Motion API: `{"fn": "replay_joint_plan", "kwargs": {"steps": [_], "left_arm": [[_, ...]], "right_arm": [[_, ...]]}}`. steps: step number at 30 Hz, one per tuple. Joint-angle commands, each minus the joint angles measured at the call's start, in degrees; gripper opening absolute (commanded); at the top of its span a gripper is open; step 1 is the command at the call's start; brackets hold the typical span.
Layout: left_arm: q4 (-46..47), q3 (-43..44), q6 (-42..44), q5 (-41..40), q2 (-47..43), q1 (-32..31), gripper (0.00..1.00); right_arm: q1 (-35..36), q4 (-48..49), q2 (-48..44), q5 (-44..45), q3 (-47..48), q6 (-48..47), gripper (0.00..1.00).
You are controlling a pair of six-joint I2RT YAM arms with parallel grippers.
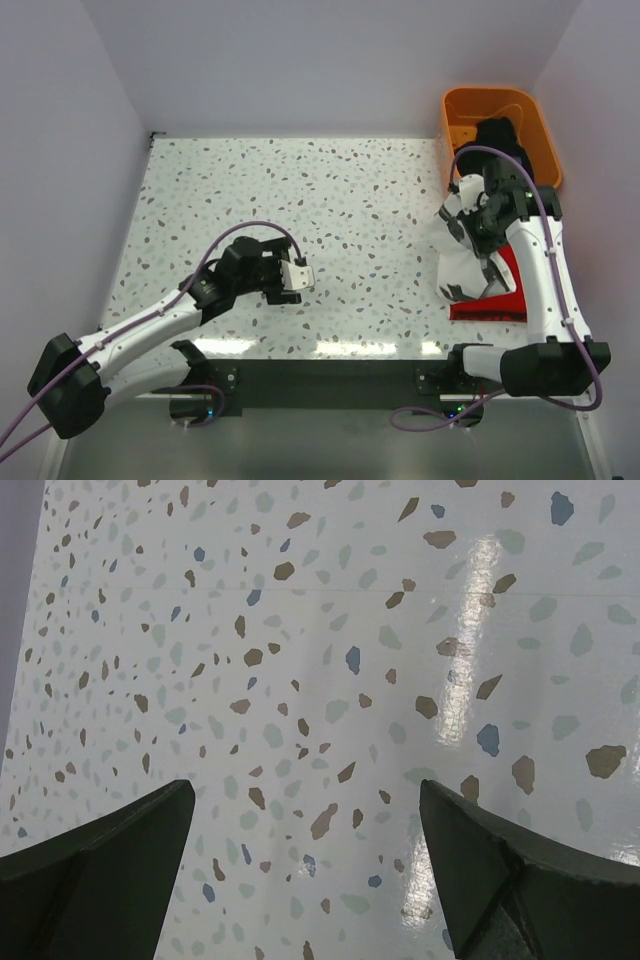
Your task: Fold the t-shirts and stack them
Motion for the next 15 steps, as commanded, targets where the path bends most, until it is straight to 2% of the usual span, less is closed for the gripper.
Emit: {"fn": "replay_joint_plan", "kwargs": {"steps": [1, 6, 15], "left_arm": [[2.4, -0.5, 0.8, 0.8, 0.1, 0.5, 1.00], [2.8, -0.6, 0.8, 1.4, 0.8, 0.5, 1.00], [3.1, 0.0, 1.0, 1.6, 2.2, 0.8, 1.00]], "right_arm": [[-3.1, -13.3, -0.6, 2.8, -1.7, -2.1, 0.00], [-6.4, -13.1, 2.3, 1.0, 1.1, -3.6, 0.00], [-16.4, -10.4, 9.7, -1.1, 4.3, -14.0, 0.00]]}}
